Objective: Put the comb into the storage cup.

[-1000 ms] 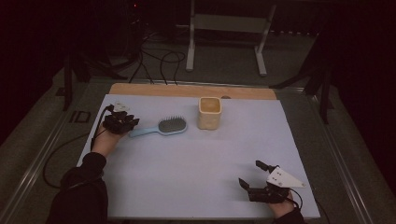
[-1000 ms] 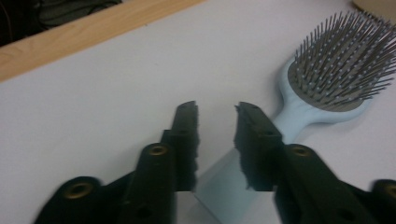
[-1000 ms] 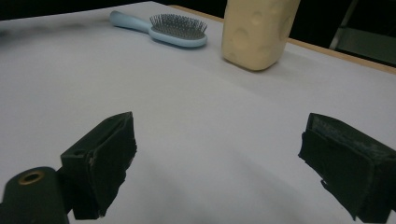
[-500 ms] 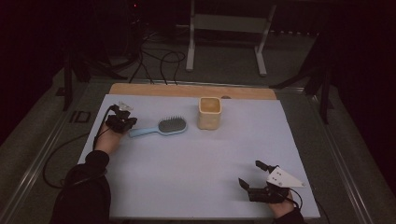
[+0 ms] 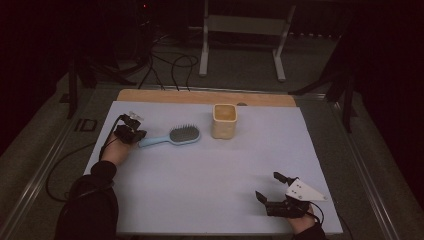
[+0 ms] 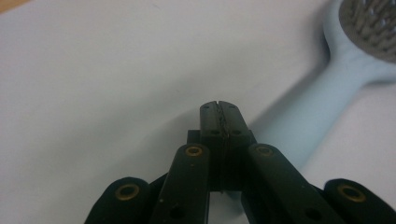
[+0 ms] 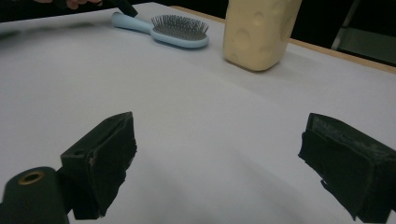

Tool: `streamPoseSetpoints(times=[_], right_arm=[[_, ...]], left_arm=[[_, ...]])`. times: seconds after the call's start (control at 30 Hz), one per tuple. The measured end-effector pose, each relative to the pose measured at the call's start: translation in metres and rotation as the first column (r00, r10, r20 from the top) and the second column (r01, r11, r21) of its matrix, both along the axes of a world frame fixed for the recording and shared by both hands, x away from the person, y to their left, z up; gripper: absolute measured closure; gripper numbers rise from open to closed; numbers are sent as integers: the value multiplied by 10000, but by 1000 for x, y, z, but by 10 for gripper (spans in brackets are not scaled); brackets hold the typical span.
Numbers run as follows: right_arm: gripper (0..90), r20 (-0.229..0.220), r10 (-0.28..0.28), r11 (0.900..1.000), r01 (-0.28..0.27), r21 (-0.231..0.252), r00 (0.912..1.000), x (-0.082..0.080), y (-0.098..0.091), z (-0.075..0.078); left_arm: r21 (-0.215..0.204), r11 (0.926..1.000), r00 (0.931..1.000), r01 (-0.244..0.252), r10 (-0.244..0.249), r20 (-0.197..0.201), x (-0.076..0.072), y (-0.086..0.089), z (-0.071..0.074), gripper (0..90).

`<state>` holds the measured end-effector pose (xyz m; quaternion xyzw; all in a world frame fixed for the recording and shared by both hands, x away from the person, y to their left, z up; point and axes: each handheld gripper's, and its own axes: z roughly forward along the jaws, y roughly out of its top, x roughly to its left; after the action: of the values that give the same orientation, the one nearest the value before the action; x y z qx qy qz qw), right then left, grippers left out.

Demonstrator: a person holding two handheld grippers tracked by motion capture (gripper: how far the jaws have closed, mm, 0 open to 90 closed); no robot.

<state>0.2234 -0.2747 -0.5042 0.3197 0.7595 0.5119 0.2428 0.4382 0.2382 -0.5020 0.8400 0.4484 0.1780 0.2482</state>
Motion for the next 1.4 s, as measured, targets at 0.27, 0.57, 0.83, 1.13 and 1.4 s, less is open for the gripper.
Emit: streamPoseSetpoints(times=[0.27, 0.57, 0.83, 1.13, 1.4], right_arm=[[100, -3, -25, 10000, 25, 3, 10000, 0, 0, 0], [99, -10, -62, 10000, 62, 8, 10000, -1, 0, 1], [100, -5, -50, 10000, 50, -16, 10000, -1, 0, 1], [100, -37, -76, 10000, 75, -7, 10000, -1, 0, 1], [100, -52, -75, 10000, 75, -17, 10000, -1, 0, 1]], left_arm=[[24, 9997, 9994, 248, -247, -255, -7, -2, 0, 900], [0, 9974, 9960, 717, -716, -531, -24, -11, 3, 900], [-21, 9916, 9895, 1295, -1294, -642, -44, -16, 7, 900], [-99, 9873, 9832, 1587, -1589, -896, -55, -25, 9, 900], [-270, 9811, 9744, 1918, -1937, -1142, -66, -33, 8, 900]])
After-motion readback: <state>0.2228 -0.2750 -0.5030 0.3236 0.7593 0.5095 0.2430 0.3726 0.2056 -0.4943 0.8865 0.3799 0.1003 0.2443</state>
